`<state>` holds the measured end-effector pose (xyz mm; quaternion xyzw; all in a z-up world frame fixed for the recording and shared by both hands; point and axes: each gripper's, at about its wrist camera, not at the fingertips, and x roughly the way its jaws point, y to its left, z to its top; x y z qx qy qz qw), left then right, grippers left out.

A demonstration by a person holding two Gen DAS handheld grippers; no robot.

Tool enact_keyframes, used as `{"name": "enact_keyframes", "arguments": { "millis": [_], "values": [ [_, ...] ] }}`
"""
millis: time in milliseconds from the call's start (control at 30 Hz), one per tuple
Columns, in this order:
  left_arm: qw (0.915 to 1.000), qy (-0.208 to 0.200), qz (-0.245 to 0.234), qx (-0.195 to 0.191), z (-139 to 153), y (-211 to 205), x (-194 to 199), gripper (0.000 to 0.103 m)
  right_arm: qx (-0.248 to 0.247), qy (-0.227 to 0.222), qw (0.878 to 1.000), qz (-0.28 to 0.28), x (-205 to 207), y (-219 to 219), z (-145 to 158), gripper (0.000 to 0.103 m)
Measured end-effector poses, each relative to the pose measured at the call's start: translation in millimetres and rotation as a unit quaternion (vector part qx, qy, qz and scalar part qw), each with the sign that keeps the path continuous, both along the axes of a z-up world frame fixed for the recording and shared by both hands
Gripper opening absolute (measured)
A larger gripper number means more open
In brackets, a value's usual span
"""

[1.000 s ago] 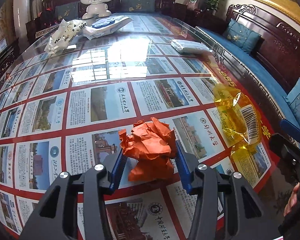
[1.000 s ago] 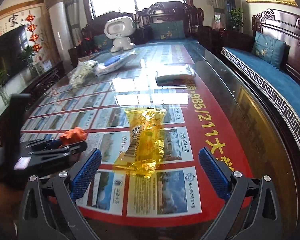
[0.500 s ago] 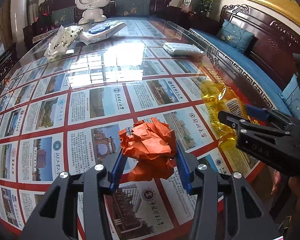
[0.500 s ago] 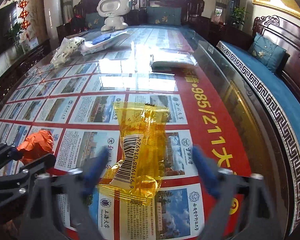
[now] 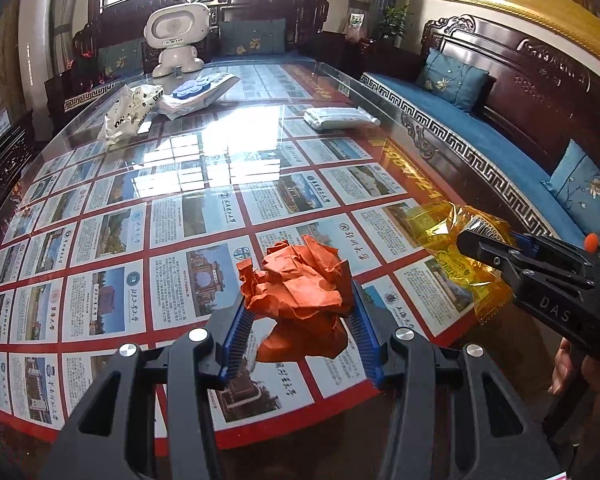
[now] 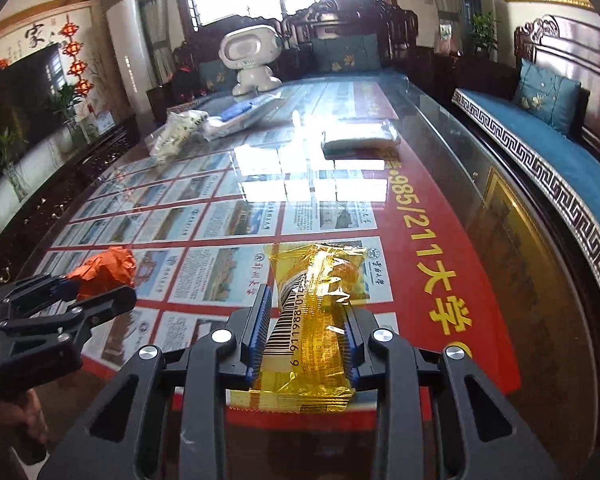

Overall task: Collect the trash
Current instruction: 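Carry the orange paper and yellow wrapper over the yellow bin and release both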

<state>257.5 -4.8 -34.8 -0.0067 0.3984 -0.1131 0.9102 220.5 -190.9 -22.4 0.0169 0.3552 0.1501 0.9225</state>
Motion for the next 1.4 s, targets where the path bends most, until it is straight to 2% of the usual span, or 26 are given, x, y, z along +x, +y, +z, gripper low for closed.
{"name": "enact_keyframes", "arguments": {
  "millis": [133, 433, 867, 1067, 1300, 1333, 1367, 1400],
  "values": [
    [0.9996, -0.009, -0.021, -0.018, 10.4, -9.4, -32.5, 0.048, 0.007, -0.016, 1.0, 0.015, -36.8, -5.5, 16.0, 0.029],
    [0.995, -0.028, -0.092, -0.029, 22.8, -38.2, -129.2, 0.048, 0.02, -0.068, 0.997, 0.035, -140.5, -21.6, 45.9, 0.026],
    [0.9863, -0.008, -0.163, -0.026, 0.2, -65.2, -256.1, 0.048, 0.027, -0.082, 0.994, 0.062, -259.3, -34.2, 52.1, 0.025],
    [0.9802, 0.04, -0.192, -0.031, -38.8, -75.4, -301.9, 0.048, 0.034, -0.065, 0.994, 0.079, -302.0, -39.6, 40.8, 0.025],
    [0.969, 0.154, -0.186, -0.053, -125.7, -83.5, -322.7, 0.048, 0.042, -0.01, 0.995, 0.087, -332.2, -44.5, 1.3, 0.025],
    [0.967, 0.164, -0.188, -0.052, -137.0, -85.2, -324.9, 0.05, 0.042, -0.002, 0.995, 0.087, -335.1, -44.1, -5.2, 0.025],
    [0.9655, 0.171, -0.189, -0.052, -146.0, -86.2, -326.6, 0.059, 0.042, 0.007, 0.995, 0.087, -337.2, -43.5, -12.2, 0.025],
    [0.9645, 0.179, -0.188, -0.05, -154.1, -87.1, -328.0, 0.079, 0.044, 0.019, 0.995, 0.088, -338.5, -42.9, -20.6, 0.025]
  ]
}}
